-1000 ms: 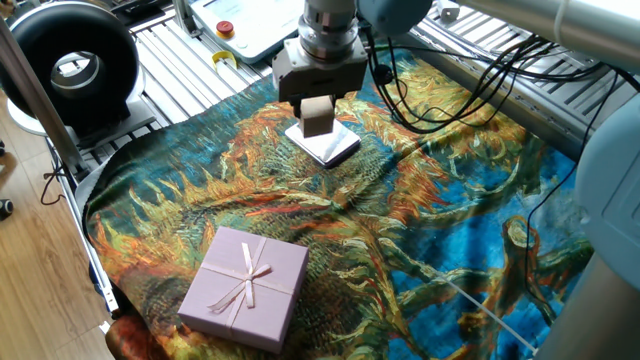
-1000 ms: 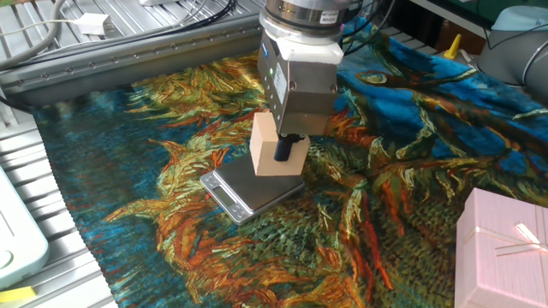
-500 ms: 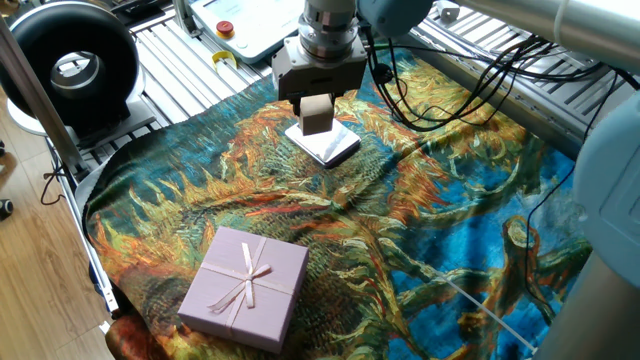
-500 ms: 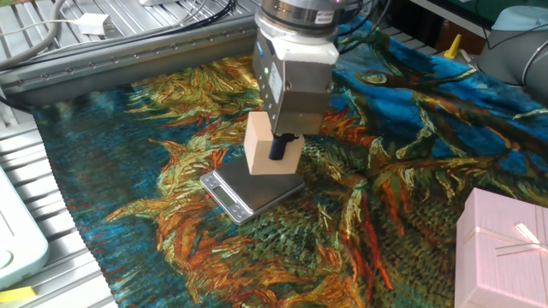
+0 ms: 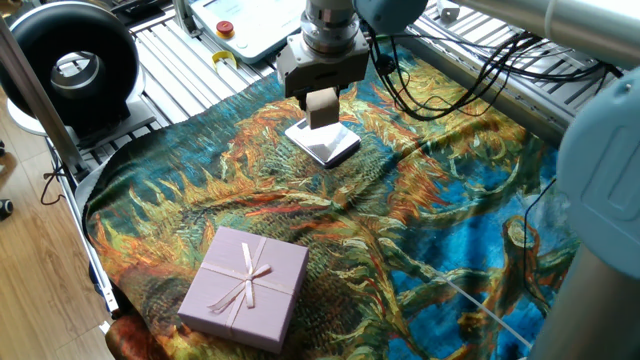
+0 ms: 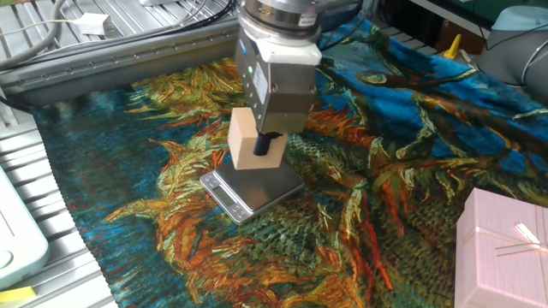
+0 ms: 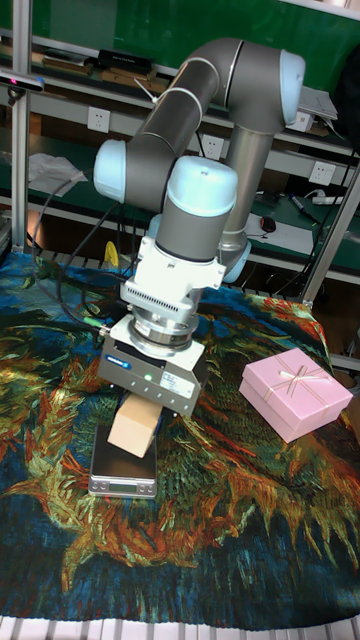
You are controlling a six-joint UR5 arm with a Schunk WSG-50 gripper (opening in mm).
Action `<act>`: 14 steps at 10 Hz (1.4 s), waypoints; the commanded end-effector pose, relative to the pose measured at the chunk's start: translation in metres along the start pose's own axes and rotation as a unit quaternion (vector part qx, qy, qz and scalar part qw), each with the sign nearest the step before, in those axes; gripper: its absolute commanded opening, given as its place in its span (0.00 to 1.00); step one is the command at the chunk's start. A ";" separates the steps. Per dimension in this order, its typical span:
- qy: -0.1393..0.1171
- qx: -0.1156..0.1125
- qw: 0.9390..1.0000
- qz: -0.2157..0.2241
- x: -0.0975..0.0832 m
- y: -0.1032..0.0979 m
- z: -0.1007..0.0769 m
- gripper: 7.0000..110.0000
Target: Place the block on the scale
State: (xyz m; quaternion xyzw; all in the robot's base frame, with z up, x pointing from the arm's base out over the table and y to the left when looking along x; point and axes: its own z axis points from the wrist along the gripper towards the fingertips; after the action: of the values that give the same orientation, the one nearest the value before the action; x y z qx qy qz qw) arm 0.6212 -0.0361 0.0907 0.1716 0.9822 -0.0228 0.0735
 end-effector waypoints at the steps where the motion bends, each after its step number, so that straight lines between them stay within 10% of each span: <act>1: 0.003 0.001 1.000 -0.017 -0.012 -0.005 -0.005 0.00; 8: 0.014 0.029 0.993 -0.117 -0.017 -0.018 -0.002 0.00; 14: 0.030 -0.020 0.992 -0.121 -0.004 0.005 0.000 0.00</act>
State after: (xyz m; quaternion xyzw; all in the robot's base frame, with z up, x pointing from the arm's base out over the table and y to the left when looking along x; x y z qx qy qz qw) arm 0.6283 -0.0428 0.0917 0.0513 0.9971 -0.0292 0.0474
